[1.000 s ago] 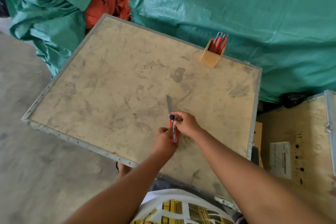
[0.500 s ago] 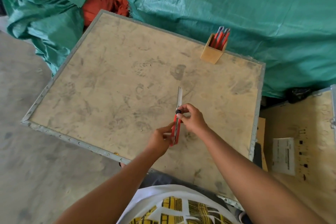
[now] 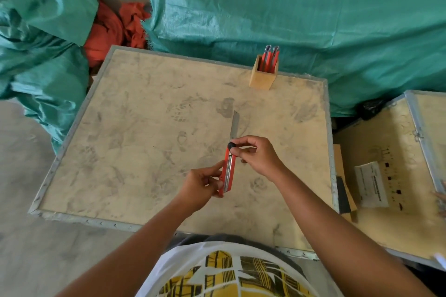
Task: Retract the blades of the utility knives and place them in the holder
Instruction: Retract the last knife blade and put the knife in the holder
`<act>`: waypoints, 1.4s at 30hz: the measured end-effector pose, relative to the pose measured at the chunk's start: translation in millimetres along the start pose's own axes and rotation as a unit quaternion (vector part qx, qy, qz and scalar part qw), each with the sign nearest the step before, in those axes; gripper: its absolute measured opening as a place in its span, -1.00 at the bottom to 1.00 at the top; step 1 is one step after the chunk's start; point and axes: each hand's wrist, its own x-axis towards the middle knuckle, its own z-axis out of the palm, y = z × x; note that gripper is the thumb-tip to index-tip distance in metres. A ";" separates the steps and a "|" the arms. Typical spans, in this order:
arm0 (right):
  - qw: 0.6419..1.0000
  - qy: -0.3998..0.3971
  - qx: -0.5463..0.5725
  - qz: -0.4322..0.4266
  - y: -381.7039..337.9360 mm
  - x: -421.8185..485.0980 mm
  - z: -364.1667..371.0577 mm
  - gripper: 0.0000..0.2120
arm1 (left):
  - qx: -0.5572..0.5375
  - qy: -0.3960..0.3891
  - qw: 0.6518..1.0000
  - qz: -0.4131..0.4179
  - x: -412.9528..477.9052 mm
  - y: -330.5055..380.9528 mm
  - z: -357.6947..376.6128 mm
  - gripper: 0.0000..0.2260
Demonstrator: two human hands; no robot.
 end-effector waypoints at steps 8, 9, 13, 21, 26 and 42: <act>0.991 -0.032 -0.103 -0.083 -34.3 -13.9 32.0 -0.78 | -0.065 0.022 0.997 0.046 -6.7 24.4 -41.4 -0.60; 0.987 -0.036 -0.122 -0.097 -38.6 -14.9 34.3 -0.77 | -0.063 0.023 0.996 0.053 -7.7 26.5 -46.1 -0.60; 0.978 -0.068 -0.169 -0.097 -52.9 -20.1 42.2 -0.78 | -0.073 0.018 0.995 0.065 -8.8 32.8 -62.1 -0.60; 0.969 -0.066 -0.198 -0.129 -71.9 -27.6 50.1 -0.73 | -0.087 -0.003 0.993 0.079 -10.0 45.1 -77.1 -0.60; 0.973 -0.015 -0.174 -0.152 -73.4 -33.4 53.6 -0.79 | -0.077 -0.026 0.992 0.097 -10.9 52.1 -78.9 -0.58; 0.976 -0.027 -0.149 -0.155 -74.2 -34.5 35.6 -0.77 | -0.066 -0.039 0.991 0.113 -3.1 64.5 -69.5 -0.58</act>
